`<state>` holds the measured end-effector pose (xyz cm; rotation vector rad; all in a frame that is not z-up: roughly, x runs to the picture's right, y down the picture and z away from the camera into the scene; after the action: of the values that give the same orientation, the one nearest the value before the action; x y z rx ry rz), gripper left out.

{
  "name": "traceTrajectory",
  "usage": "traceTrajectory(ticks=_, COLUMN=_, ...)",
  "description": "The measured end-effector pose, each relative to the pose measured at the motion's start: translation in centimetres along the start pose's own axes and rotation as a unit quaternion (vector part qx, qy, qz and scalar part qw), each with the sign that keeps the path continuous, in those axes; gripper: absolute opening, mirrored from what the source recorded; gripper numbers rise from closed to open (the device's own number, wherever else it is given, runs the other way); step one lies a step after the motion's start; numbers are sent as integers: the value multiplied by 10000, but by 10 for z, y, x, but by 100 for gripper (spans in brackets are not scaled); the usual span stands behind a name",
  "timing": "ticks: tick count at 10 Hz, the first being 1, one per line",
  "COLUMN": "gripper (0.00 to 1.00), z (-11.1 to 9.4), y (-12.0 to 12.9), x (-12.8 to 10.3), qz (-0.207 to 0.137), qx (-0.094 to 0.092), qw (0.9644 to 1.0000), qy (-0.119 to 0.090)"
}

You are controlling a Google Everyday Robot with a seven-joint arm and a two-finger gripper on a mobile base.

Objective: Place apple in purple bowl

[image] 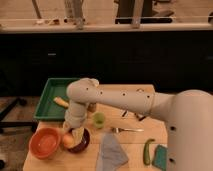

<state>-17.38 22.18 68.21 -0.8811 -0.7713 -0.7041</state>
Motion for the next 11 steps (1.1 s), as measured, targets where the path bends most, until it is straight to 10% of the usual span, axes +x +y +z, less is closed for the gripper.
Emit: traceTrajectory(ticks=11, gripper=4, z=4, y=5, x=49, qz=282, qx=-131, qw=9995, qy=42)
